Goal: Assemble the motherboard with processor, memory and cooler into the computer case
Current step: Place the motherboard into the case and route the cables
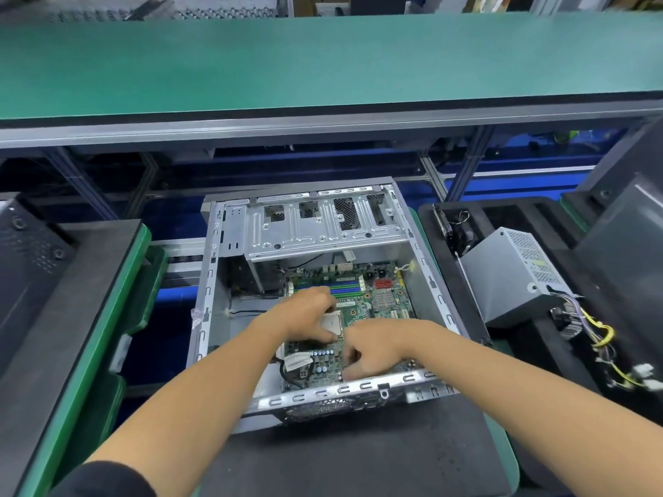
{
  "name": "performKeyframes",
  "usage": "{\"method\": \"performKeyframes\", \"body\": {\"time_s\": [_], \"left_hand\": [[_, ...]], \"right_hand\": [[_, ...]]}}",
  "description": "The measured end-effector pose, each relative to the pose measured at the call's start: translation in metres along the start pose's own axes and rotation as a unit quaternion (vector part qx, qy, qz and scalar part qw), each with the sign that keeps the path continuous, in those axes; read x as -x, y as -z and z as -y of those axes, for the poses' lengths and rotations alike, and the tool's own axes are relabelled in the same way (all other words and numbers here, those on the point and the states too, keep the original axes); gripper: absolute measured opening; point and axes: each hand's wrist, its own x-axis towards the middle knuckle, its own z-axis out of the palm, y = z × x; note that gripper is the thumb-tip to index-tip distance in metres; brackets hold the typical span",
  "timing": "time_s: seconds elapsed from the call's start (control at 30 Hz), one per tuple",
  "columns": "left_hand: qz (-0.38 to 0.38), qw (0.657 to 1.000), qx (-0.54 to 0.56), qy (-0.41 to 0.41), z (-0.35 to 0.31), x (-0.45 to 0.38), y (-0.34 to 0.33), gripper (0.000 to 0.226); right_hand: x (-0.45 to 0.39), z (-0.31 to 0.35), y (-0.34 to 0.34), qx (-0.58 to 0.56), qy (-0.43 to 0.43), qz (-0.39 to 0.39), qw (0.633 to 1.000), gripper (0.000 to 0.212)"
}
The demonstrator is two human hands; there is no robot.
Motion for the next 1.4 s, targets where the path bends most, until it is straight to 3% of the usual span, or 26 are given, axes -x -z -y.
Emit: {"method": "performKeyframes", "body": {"time_s": [0.37,0.83,1.0,1.1,1.17,1.3,1.4], "left_hand": [[0.029,0.999,-0.028,-0.013,-0.013,0.001,-0.007,0.038],[0.069,0.997,-0.03,-0.004,-0.015,-0.003,-0.003,0.041],[0.042,0.996,0.071,0.035,-0.01,0.006,0.003,0.038],[-0.068,0.99,0.088,0.083,-0.001,0.012,0.015,0.019],[-0.136,0.975,0.094,0.149,0.006,0.016,0.02,0.01],[-0.084,0.959,0.07,0.262,0.02,0.021,0.018,0.04],[-0.066,0.95,0.132,0.275,0.021,0.019,0.018,0.054]], "right_hand": [[-0.007,-0.006,0.003,-0.063,-0.045,0.114,0.991,0.036],[-0.006,-0.009,0.002,-0.093,-0.045,0.116,0.988,0.039],[-0.01,-0.009,-0.001,-0.1,-0.064,0.106,0.987,0.031],[-0.009,-0.01,-0.002,-0.126,-0.082,0.052,0.987,0.017],[-0.009,-0.01,0.0,-0.124,-0.098,-0.029,0.987,0.01],[-0.012,-0.016,0.01,-0.099,-0.131,-0.182,0.969,0.016],[-0.014,-0.029,0.024,-0.065,-0.17,-0.242,0.953,0.019]]}}
